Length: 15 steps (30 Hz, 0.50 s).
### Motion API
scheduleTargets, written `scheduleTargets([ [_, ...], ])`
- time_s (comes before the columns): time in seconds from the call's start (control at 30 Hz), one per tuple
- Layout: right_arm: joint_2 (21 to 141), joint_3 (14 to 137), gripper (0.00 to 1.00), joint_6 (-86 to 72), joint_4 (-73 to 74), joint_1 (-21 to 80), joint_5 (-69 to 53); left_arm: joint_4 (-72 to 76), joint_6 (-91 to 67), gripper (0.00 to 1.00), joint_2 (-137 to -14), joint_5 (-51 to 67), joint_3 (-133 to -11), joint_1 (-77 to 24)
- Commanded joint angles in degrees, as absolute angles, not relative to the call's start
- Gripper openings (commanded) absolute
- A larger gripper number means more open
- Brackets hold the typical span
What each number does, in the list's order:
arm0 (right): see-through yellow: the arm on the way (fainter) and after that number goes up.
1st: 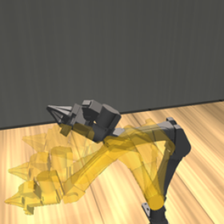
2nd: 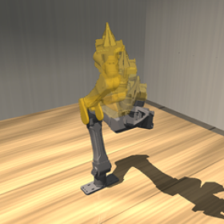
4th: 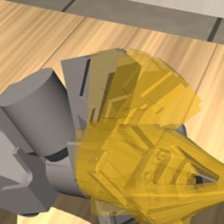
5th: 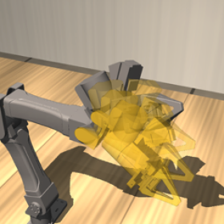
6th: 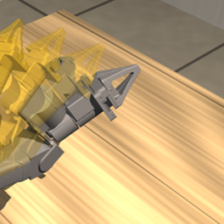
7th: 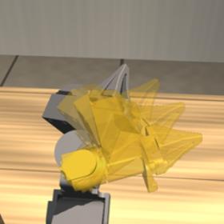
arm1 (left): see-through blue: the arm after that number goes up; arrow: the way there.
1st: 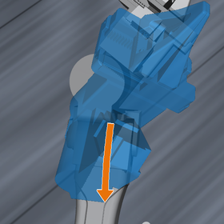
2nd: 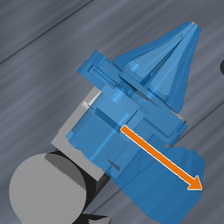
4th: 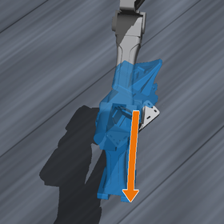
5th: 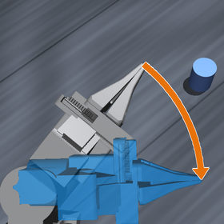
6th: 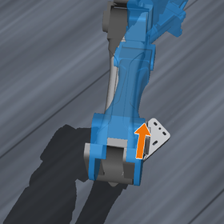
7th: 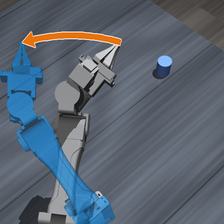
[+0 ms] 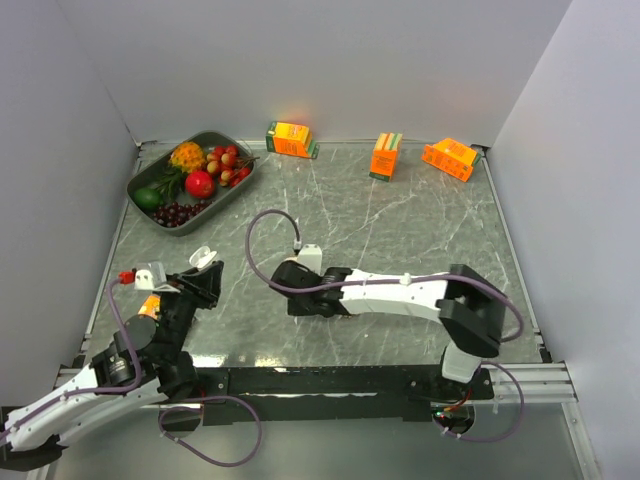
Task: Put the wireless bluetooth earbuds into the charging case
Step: Pick up the earbud from the center of the board.
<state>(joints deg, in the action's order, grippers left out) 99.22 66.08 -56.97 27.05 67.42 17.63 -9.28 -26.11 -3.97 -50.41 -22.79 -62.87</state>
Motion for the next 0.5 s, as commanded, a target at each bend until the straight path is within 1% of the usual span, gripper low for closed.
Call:
scheduleTargets([
  [0.0, 91.24, 65.48, 0.0, -54.23, 28.65, 68.38, 23.29, -6.86, -24.79, 0.01, -5.88, -51.15, -24.52, -63.02],
  [0.27, 84.21, 62.76, 0.0, -48.53, 28.48, 67.68, 28.04, -5.19, -24.78, 0.01, -7.73, -50.36, -23.82, -63.02],
  [0.4, 83.76, 61.35, 0.0, -44.92, 27.6, 65.22, 27.95, -3.17, -24.79, 0.01, -10.27, -49.57, -23.38, -63.1],
  [0.47, 85.33, 61.17, 0.0, -41.33, 27.94, 63.46, 27.95, -2.64, -24.79, 0.01, -11.85, -49.05, -23.03, -63.11],
])
